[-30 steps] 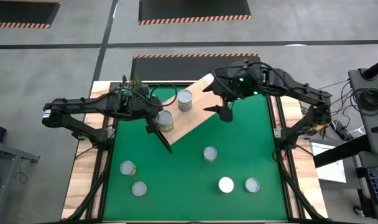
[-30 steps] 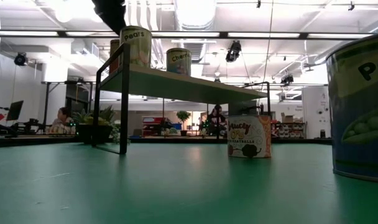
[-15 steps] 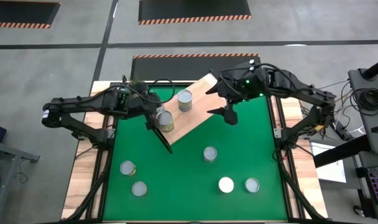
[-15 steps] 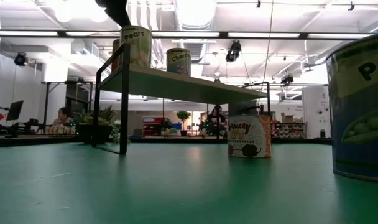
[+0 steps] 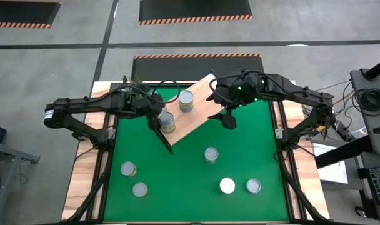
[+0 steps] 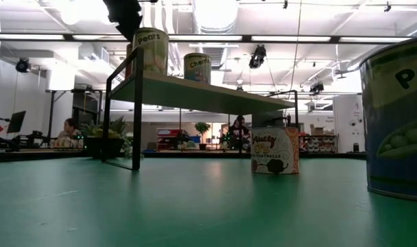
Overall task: Pick and place cans onto a shelf
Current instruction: Adjust the cans on the shelf
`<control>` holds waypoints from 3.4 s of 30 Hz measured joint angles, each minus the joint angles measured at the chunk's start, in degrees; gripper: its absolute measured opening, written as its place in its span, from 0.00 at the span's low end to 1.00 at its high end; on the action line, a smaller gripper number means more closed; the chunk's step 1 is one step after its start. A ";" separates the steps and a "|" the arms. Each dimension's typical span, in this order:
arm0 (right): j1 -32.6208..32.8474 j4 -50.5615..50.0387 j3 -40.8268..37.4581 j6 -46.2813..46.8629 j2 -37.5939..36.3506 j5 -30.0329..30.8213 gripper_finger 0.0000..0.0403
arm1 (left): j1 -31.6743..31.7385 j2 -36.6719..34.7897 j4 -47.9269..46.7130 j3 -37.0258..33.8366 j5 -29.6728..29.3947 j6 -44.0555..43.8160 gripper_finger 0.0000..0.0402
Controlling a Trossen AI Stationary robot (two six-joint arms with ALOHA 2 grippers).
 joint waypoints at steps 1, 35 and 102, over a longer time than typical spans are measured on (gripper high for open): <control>-0.01 0.08 -0.37 0.00 0.00 -0.01 0.82 | 0.00 0.02 0.36 0.02 0.75 -0.38 0.00; -0.18 4.99 -6.64 0.47 -0.11 1.71 0.82 | -4.67 -1.35 -0.87 2.01 3.77 -9.98 0.00; -20.26 41.71 -18.35 -5.99 14.14 -34.09 0.03 | -29.42 -2.82 6.33 3.78 -31.12 -12.66 0.00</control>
